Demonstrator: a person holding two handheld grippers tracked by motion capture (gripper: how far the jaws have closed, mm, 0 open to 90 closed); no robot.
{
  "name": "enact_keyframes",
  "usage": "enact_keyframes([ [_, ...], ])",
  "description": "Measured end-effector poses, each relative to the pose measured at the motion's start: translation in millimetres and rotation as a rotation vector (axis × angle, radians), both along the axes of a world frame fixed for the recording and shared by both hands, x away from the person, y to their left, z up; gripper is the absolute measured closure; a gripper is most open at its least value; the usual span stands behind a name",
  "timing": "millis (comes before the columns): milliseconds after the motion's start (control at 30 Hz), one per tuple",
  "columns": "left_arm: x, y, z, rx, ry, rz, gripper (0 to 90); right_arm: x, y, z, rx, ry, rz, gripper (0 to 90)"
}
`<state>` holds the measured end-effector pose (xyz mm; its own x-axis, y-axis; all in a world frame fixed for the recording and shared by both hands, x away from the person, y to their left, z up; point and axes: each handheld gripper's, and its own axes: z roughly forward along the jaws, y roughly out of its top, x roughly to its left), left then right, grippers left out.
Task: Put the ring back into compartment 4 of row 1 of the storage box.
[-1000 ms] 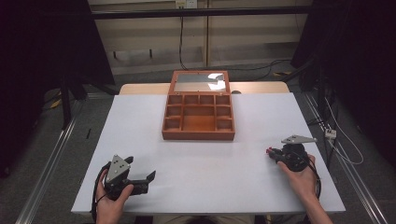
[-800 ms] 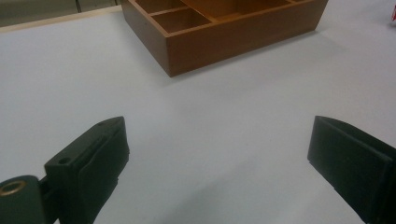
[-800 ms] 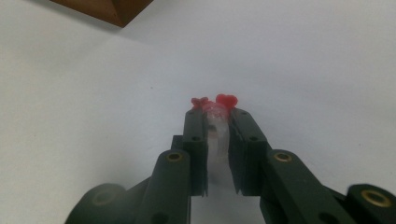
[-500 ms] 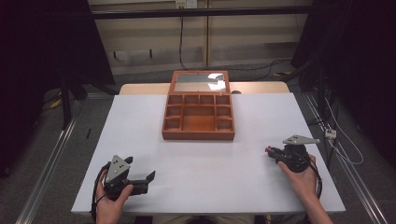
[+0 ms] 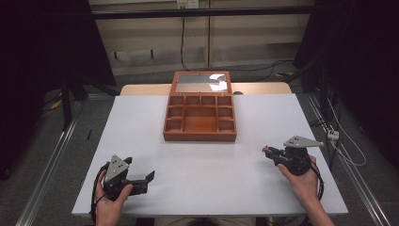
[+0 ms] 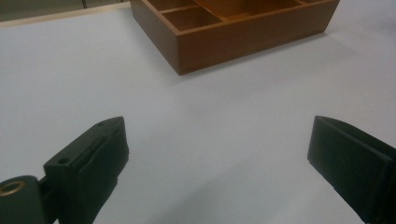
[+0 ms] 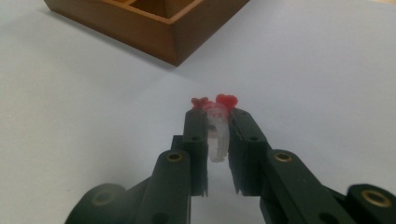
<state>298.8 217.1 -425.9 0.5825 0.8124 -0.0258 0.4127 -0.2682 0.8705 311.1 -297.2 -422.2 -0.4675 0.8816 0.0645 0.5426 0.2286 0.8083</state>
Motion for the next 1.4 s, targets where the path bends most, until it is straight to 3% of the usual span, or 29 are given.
enact_keyframes([
  [267, 0.2, 0.7, -0.5, -0.002, 0.0, 0.005, 5.0, 7.1, 4.4, 8.1, -0.015, -0.007, 0.008, 78.1],
  [467, 0.5, 0.3, -0.6, 0.005, 0.0, 0.007, 5.0, 14.9, 8.1, 19.4, 0.001, -0.031, 0.021, 78.1],
  [600, 0.2, -0.4, -0.8, 0.011, 0.002, 0.009, 5.0, 24.7, 17.1, 28.1, -0.01, -0.053, 0.06, 78.1],
  [1400, -1.6, -3.7, -1.2, 0.014, -0.003, -0.008, 4.9, 52.8, 30.8, 50.0, 0.011, -0.09, 0.099, 78.1],
])
